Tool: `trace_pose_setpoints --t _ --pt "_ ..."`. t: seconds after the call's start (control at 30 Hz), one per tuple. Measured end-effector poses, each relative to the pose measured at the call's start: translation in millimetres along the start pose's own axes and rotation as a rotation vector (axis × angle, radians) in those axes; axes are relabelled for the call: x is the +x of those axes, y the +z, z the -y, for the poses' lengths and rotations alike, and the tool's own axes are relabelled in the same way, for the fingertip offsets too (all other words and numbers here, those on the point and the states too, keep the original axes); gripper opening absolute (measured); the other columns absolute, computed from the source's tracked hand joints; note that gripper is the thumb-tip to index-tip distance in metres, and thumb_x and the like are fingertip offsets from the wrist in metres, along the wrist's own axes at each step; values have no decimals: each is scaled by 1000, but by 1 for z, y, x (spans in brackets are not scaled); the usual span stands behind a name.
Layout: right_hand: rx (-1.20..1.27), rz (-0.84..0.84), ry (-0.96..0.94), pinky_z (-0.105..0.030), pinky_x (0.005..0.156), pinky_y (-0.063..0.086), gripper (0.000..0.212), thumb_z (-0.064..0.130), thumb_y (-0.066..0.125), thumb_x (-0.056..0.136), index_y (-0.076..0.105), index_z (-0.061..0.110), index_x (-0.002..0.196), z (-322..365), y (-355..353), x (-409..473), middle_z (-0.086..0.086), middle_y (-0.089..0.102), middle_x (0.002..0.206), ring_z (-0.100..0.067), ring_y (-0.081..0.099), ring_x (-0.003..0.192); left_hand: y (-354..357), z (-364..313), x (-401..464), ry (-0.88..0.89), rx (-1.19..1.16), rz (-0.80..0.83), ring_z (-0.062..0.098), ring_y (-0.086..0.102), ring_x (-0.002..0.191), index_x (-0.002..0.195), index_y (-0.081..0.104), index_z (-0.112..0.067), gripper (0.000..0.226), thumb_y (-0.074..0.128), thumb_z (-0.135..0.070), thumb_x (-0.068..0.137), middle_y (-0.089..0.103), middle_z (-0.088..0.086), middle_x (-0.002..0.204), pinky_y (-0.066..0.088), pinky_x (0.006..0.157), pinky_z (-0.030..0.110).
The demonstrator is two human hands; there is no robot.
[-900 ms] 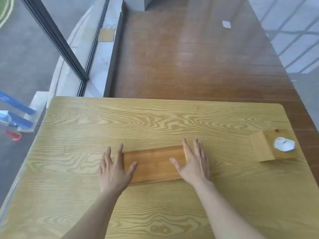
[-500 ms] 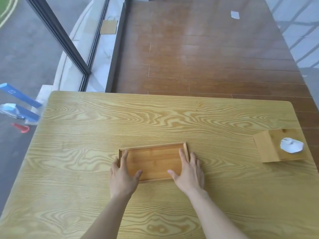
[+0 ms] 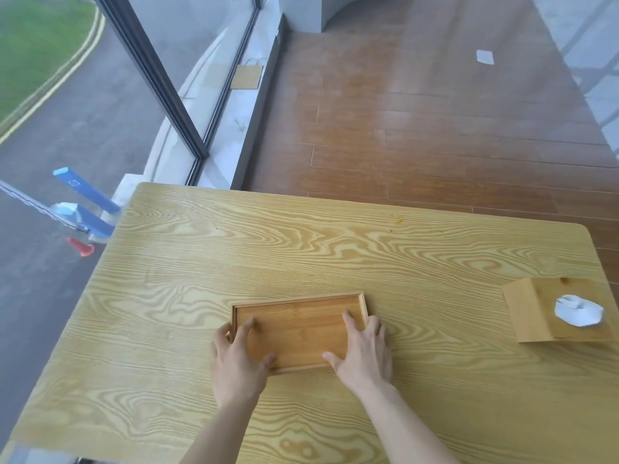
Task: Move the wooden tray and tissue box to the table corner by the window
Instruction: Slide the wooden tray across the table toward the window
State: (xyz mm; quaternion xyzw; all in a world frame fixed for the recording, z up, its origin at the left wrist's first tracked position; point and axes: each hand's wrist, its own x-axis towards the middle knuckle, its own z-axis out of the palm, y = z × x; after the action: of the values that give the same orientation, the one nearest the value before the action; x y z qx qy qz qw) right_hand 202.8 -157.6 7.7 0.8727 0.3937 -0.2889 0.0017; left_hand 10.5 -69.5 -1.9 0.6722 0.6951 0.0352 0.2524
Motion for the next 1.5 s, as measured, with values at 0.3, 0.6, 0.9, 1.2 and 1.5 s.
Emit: trace_pose_setpoints --t 0.3,0.6,0.9,1.2,1.5 --pt "-16 -34 -60 -37 95 52 96 66 70 85 24 31 161 45 -1 -7 -12 35 135 -28 43 123 -26 29 6 -20 -16 -72 24 36 135 137 53 -41 80 88 -37 66 38 3 145 49 99 47" --pt "-135 -35 -187 -36 92 52 93 68 65 86 25 30 161 156 18 1 -12 35 135 -28 43 123 -75 107 44 -148 -119 -117 25 33 140 139 53 -36 79 86 -36 69 37 7 148 45 105 45" --pt "-287 -7 -330 -41 96 53 87 69 63 87 33 29 158 286 46 26 -14 41 136 -30 46 123 -114 185 83 -398 -233 -128 27 35 138 138 51 -35 77 86 -36 70 32 6 148 52 95 44" --pt "-398 -1 -511 -47 105 46 83 70 61 88 38 28 156 392 66 58 -18 37 149 -36 39 133 -131 237 101 -534 -317 -122 30 60 104 132 52 -31 63 79 -20 77 36 4 130 51 78 36" --pt "-314 137 -646 -54 121 33 80 65 68 87 43 31 155 443 78 79 -14 19 170 -38 24 152 -130 252 108 -571 -318 -114 30 65 86 128 50 -29 58 79 -22 79 34 2 123 54 76 38"
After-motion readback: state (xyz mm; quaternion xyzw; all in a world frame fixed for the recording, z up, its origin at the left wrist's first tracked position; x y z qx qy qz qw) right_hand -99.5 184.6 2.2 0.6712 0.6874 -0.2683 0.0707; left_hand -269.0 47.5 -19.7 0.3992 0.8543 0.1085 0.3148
